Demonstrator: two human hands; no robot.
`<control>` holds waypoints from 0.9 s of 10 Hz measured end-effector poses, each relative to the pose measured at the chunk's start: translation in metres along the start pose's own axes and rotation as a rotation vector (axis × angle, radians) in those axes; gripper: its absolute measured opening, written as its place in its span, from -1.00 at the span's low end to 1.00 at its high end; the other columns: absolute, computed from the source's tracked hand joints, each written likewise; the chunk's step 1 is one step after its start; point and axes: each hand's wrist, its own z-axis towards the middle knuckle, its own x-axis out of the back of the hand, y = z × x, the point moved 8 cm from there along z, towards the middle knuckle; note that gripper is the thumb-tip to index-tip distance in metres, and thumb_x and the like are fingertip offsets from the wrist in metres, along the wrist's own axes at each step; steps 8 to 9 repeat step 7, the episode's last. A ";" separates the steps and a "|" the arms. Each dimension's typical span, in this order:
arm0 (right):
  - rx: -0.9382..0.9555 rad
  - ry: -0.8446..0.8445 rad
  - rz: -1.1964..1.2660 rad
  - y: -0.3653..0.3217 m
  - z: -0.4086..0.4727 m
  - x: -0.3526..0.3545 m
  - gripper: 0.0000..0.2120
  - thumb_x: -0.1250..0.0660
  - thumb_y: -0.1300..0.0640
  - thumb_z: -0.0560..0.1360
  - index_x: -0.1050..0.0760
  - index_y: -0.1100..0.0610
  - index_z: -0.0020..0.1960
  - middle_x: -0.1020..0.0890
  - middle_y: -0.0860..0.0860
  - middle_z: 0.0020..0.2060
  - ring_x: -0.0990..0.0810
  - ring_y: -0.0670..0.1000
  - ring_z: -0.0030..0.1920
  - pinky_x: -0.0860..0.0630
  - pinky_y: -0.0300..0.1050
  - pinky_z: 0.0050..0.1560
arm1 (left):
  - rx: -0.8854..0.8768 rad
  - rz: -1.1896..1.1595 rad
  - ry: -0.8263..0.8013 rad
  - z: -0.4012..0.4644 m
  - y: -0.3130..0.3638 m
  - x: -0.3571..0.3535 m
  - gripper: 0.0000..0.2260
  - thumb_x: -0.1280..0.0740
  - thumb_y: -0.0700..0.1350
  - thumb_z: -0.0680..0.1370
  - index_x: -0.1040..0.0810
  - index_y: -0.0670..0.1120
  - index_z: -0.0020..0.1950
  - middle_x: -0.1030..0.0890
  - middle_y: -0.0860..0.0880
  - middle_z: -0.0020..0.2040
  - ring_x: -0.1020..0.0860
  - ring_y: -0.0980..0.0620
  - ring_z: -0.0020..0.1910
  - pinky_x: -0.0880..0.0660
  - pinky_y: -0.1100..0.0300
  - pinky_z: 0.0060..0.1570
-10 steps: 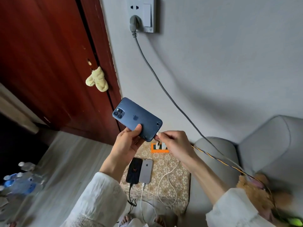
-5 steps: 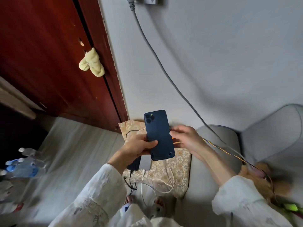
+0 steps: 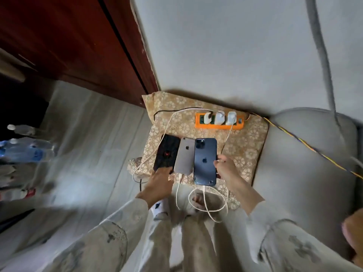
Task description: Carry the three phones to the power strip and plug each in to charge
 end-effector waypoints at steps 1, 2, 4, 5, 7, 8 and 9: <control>-0.047 0.033 -0.017 0.029 0.037 -0.010 -0.78 -0.07 0.33 0.54 -0.40 0.27 0.13 -0.48 0.09 -0.21 -0.41 0.03 -0.23 -0.29 -0.11 -0.27 | 0.007 0.227 -0.001 0.032 -0.021 -0.024 -0.41 -0.15 -0.12 0.57 0.09 -0.05 0.50 0.09 -0.11 0.54 0.13 -0.15 0.51 0.01 -0.06 0.45; -0.082 0.069 -0.014 0.054 0.062 -0.009 -0.82 -0.05 0.30 0.57 -0.38 0.24 0.10 -0.41 0.04 -0.24 -0.36 0.00 -0.23 -0.30 -0.09 -0.23 | -0.071 0.440 0.032 0.059 -0.022 -0.038 -0.35 -0.14 -0.15 0.56 0.22 0.00 0.49 0.26 -0.13 0.52 0.25 -0.20 0.49 0.10 -0.11 0.47; -0.054 0.078 -0.023 0.064 0.075 -0.013 -0.83 -0.13 0.30 0.56 -0.49 0.28 0.04 -0.55 0.15 -0.04 -0.52 0.06 -0.17 -0.57 0.04 -0.12 | -0.117 0.529 0.064 0.084 -0.028 -0.052 -0.30 -0.16 -0.20 0.53 0.26 0.04 0.48 0.31 -0.14 0.51 0.26 -0.24 0.48 0.09 -0.12 0.47; 0.079 0.153 -0.236 0.050 0.074 -0.017 -0.85 -0.19 0.28 0.55 -0.52 0.25 -0.11 -0.60 0.12 -0.05 -0.54 -0.04 -0.33 -0.48 -0.45 -0.35 | -0.130 0.530 0.034 0.086 -0.029 -0.050 -0.32 -0.13 -0.22 0.53 0.24 0.05 0.48 0.30 -0.13 0.51 0.25 -0.22 0.48 0.06 -0.11 0.47; 0.087 0.097 -0.272 0.040 0.065 -0.029 -0.74 -0.21 0.24 0.53 -0.44 0.21 0.21 -0.56 0.18 0.13 -0.57 0.10 -0.01 -0.56 -0.06 0.00 | -0.134 0.460 -0.096 0.087 -0.030 -0.043 -0.30 -0.17 -0.18 0.52 0.21 0.07 0.49 0.30 -0.10 0.51 0.25 -0.20 0.49 0.02 -0.09 0.48; 0.087 0.097 -0.272 0.040 0.065 -0.029 -0.74 -0.21 0.24 0.53 -0.44 0.21 0.21 -0.56 0.18 0.13 -0.57 0.10 -0.01 -0.56 -0.06 0.00 | -0.134 0.460 -0.096 0.087 -0.030 -0.043 -0.30 -0.17 -0.18 0.52 0.21 0.07 0.49 0.30 -0.10 0.51 0.25 -0.20 0.49 0.02 -0.09 0.48; 0.087 0.097 -0.272 0.040 0.065 -0.029 -0.74 -0.21 0.24 0.53 -0.44 0.21 0.21 -0.56 0.18 0.13 -0.57 0.10 -0.01 -0.56 -0.06 0.00 | -0.134 0.460 -0.096 0.087 -0.030 -0.043 -0.30 -0.17 -0.18 0.52 0.21 0.07 0.49 0.30 -0.10 0.51 0.25 -0.20 0.49 0.02 -0.09 0.48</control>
